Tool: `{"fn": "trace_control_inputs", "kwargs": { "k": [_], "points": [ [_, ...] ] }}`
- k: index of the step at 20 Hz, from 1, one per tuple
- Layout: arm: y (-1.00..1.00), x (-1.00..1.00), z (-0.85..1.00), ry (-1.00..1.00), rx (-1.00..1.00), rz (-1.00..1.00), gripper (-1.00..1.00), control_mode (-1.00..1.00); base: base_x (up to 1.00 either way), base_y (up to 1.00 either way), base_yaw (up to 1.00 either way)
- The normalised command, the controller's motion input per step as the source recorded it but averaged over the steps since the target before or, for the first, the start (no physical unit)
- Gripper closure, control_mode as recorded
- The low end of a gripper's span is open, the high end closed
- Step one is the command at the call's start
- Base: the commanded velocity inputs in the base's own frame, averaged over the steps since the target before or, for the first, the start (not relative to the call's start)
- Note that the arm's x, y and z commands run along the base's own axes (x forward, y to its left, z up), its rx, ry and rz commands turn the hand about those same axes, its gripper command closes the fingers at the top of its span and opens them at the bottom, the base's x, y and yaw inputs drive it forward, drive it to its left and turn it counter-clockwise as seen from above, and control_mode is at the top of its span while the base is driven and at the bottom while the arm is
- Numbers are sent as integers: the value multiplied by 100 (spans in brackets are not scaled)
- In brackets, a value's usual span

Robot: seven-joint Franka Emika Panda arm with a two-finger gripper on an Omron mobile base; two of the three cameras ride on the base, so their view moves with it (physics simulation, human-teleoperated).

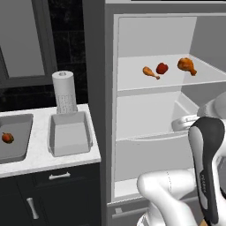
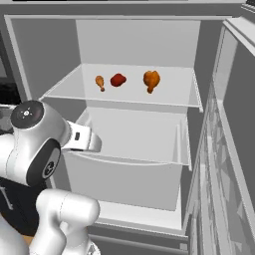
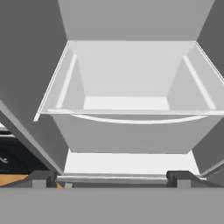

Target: Place one bell pepper and one chicken drumstick in each tupperware on the nearby counter, to pack two identical lunches.

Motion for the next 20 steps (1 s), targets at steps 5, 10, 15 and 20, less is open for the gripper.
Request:
{"fn": "trace_control_inputs", "kwargs": {
  "k": [5, 10, 15, 20],
  "points": [
    [-2, 11, 86, -6, 3, 2, -100, -100, 0, 0, 0],
    [4, 45, 48, -21, 0, 0, -100, -100, 0, 0, 0],
    [13, 66, 32, -2, 0, 2, -100, -100, 0, 0, 0],
    [10, 72, 22, 13, 0, 0, -100, -100, 0, 0, 0]
  ]
}}
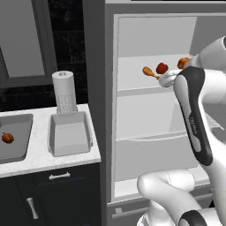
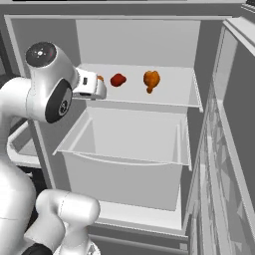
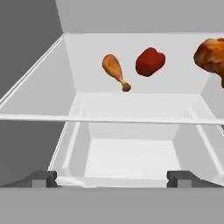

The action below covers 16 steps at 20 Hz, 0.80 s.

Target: Place one bell pepper and one chicken drumstick in each tupperware on the nearby counter, to pack two identical lunches.

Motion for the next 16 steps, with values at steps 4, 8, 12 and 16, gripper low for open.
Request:
{"fn": "trace_control_inputs", "kwargs": {
  "k": [4, 8, 12, 16],
  "points": [
    [4, 43, 0, -5, -1, 0, -100, -100, 0, 0, 0],
    [0, 46, -4, 0, 0, 0, -100, -100, 0, 0, 0],
    [0, 48, -12, 0, 0, 0, -100, -100, 0, 0, 0],
    [0, 61, -27, 0, 0, 0, -100, -100, 0, 0, 0]
  ]
}}
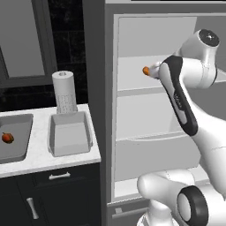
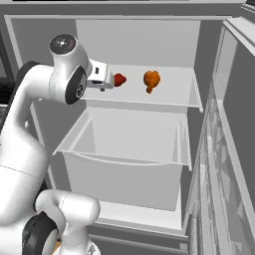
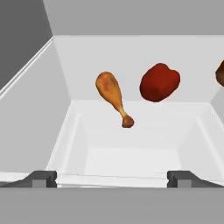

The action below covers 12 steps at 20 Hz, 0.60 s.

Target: Place one bell pepper and one chicken drumstick in each tupperware on the nearby counter, to pack two identical lunches.

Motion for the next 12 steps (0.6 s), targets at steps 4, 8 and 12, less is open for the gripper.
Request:
{"fn": "trace_control_inputs", "kwargs": {
  "k": [4, 8, 12],
  "points": [
    [0, 56, -34, 0, 0, 0, -100, -100, 0, 0, 0],
    [0, 60, -27, 0, 0, 0, -100, -100, 0, 0, 0],
    [0, 53, -2, 3, 0, 0, -100, -100, 0, 0, 0]
  ]
}}
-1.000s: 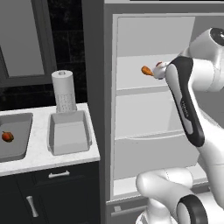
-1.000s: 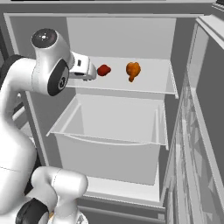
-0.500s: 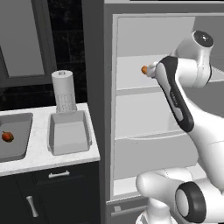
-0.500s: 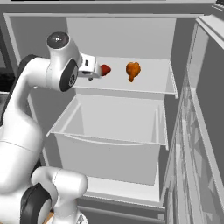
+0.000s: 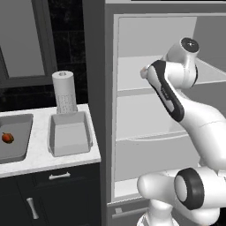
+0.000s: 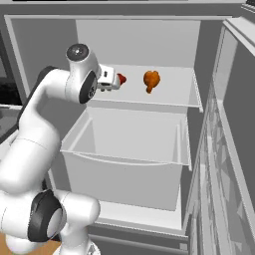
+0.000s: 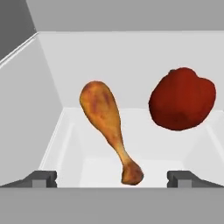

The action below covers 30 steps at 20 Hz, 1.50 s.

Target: Place one bell pepper and one chicken drumstick in each tupperware on the nearby counter, to pack two identical lunches.

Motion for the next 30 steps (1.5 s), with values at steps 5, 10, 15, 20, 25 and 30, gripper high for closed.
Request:
{"fn": "trace_control_inputs", "kwargs": {
  "k": [5, 10, 15, 20, 25, 30],
  "points": [
    [0, 46, -6, 4, 0, 0, -100, -100, 0, 0, 0],
    [0, 37, -10, 0, 0, 1, -100, -100, 0, 0, 0],
    [0, 21, -21, 0, 0, 1, -100, -100, 0, 0, 0],
    [8, 21, -30, 0, -1, 1, -100, -100, 0, 0, 0],
    [20, 15, -35, 0, -3, 2, 100, -100, 0, 0, 0],
    [18, 14, -23, -1, -2, 0, 100, -100, 0, 0, 0]
  ]
}}
